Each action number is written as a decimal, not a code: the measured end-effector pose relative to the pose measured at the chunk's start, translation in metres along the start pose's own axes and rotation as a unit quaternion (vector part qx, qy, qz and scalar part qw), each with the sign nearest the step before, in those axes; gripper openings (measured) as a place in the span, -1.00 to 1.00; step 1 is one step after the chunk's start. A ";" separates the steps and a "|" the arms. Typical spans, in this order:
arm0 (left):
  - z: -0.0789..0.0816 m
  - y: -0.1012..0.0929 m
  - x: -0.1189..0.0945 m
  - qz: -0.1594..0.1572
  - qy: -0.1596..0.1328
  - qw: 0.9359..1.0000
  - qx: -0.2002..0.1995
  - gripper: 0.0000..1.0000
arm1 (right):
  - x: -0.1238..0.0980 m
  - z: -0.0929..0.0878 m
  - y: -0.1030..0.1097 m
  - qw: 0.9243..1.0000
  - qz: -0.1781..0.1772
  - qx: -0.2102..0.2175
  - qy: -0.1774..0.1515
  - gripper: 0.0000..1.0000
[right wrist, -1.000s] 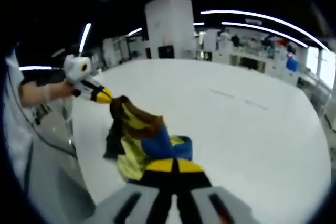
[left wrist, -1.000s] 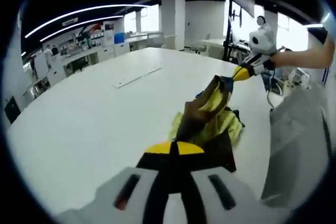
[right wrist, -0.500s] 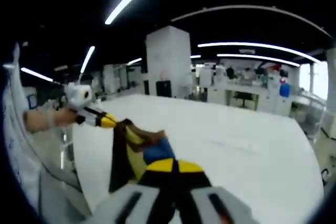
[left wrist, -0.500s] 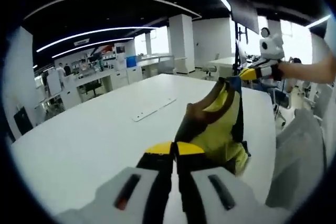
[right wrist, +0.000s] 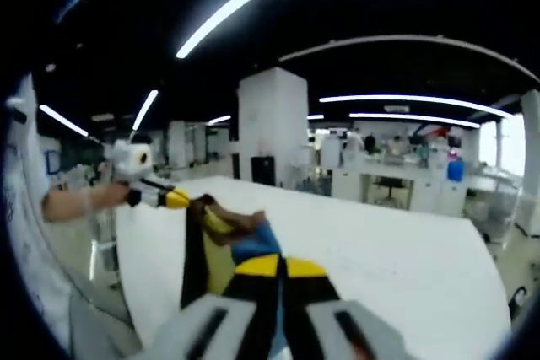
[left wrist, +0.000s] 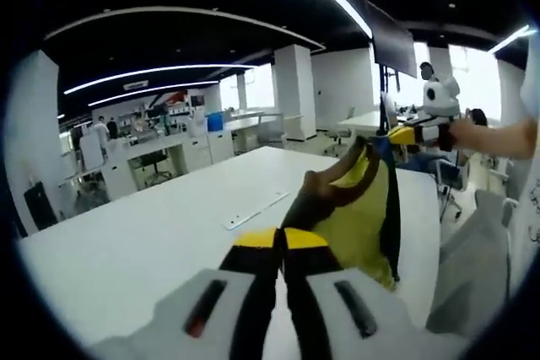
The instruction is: Fold the garment on the visible template until the final outline fits inside the template.
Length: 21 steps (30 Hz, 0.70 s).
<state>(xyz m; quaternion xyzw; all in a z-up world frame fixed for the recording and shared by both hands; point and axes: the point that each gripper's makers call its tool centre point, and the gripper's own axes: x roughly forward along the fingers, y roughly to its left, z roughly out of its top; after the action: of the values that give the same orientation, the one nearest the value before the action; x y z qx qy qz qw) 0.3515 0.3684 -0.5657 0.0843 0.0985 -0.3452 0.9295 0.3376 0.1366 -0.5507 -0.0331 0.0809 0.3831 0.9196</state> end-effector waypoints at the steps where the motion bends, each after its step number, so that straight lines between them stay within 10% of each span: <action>1: 0.003 0.003 -0.002 -0.001 -0.002 1.000 0.003 -1.00 | 0.001 0.004 0.001 1.000 0.001 -0.003 -0.004 -1.00; 14: 0.064 0.032 -0.016 -0.015 -0.030 0.999 0.034 -1.00 | 0.011 0.062 0.004 0.998 0.005 -0.034 -0.058 -1.00; 21: 0.061 0.050 -0.001 -0.011 -0.023 0.999 0.033 -1.00 | 0.028 0.067 -0.013 0.998 0.003 -0.037 -0.059 -1.00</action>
<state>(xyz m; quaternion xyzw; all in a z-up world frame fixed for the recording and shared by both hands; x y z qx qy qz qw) 0.3917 0.3925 -0.5024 0.1061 0.0666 -0.3600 0.9245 0.3743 0.1554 -0.4899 -0.0444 0.0122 0.3903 0.9195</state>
